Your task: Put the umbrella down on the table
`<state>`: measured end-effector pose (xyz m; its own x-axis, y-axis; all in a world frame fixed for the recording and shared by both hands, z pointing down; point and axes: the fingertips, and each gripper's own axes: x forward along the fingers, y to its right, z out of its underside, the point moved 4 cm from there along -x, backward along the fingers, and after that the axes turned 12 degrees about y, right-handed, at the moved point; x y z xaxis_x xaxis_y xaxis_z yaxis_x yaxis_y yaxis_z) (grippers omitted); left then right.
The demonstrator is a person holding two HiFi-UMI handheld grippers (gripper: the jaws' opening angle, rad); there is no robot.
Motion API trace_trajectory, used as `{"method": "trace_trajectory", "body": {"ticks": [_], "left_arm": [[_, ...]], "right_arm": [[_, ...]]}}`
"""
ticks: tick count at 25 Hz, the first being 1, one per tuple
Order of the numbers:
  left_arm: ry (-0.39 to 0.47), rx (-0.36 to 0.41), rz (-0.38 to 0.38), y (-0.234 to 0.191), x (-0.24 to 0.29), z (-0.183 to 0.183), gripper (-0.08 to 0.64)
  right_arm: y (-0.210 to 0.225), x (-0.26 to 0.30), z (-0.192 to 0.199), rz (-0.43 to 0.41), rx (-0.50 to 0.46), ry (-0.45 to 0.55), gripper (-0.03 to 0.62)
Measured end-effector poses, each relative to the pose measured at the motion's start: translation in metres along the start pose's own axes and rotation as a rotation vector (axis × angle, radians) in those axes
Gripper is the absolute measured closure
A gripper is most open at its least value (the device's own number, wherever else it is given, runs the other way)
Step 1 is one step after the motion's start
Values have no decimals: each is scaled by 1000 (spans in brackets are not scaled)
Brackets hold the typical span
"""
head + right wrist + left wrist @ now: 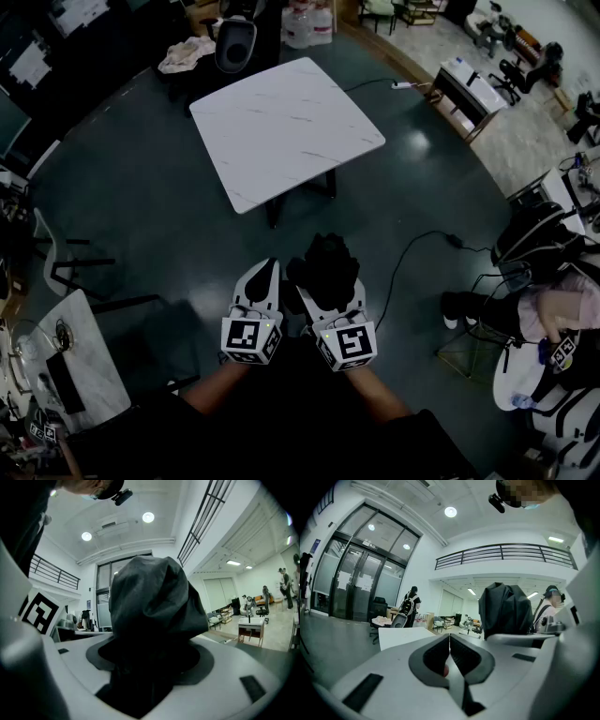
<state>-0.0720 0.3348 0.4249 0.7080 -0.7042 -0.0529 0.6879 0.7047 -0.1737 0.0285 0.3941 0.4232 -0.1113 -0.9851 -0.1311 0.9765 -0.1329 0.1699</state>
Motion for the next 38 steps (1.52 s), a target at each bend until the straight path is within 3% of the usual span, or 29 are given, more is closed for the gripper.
{"method": "trace_trajectory", "body": {"ticks": [4,9,18,26,30,38], "left_arm": [[7,17,-12,5,0,2,543],[25,94,8,6,-10,0,543],[-6,23,-15,-9,8,14,543],[-16,-24,-56,-67,32,18,543],[11,-7,-32,-89,53,10,543],[3,-84,13,-136,108,-2,543]], "right_arm": [[3,0,-5,-35,-31,22,270],[-6,-1,-4,-78,58,67,265],[5,13,-1,-68,77,75,264],[3,62,22,-37,61,-5,264],[9,99,31,-31,41,-47,264],[17,177,34,21,-21,-114,264]]}}
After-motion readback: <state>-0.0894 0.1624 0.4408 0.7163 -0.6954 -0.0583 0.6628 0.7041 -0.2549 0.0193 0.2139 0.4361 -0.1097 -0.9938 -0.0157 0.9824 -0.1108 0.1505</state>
